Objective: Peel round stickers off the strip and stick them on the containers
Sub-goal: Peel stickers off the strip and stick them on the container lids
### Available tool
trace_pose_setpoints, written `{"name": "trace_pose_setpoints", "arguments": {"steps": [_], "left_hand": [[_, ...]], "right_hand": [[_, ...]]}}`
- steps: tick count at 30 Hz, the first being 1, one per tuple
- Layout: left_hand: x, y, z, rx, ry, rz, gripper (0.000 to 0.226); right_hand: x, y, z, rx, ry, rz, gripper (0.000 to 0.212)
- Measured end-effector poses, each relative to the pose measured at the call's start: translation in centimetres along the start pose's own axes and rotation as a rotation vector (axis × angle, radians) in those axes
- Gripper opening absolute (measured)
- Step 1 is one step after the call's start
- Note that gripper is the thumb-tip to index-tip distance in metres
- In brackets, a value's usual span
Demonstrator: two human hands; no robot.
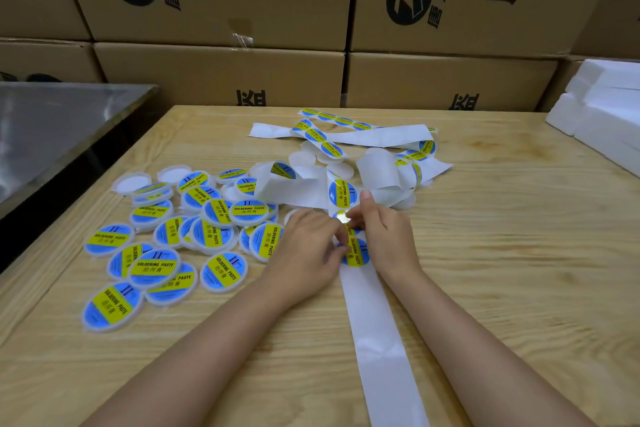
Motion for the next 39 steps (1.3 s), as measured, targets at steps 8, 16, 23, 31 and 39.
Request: {"name": "trace_pose_setpoints", "arguments": {"steps": [8, 16, 23, 31, 39], "left_hand": [[-0.7, -0.3, 2.4, -0.158, -0.115, -0.026, 0.047], [-1.4, -0.4, 3.0, -0.206, -0.193, -0.058, 0.041], [-1.5, -0.4, 2.7, -0.208, -0.123, -0.076, 0.053], [-0.5, -0.2, 0.6, -0.031, 0.115, -0.020, 0.014], [-3.6, 0.9, -2.5, 0.260, 0.593, -0.229, 0.018]], "right_hand": [[0.4, -0.1, 0.1, -0.019, 0.007, 0.033, 0.073], [0.4, -0.1, 0.4, -0.035, -0.019, 0.035, 0.052], [-0.7, 0.2, 1.1, -0.100, 0.056, -0.026, 0.062], [-0.6, 0.1, 0.9, -0.086, 0.128, -0.034, 0.057], [-1.3, 0.3, 0.3, -0.036, 0.167, -0.061, 0.061]]}}
Point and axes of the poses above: each hand's wrist, its own y-axis away from the middle knuckle, its own z-axis out of the palm, x = y × z, the point moved 10 cm from there along -y, towards the middle knuckle, and after that the axes turned 7 degrees about -x, right-handed, at the moved point
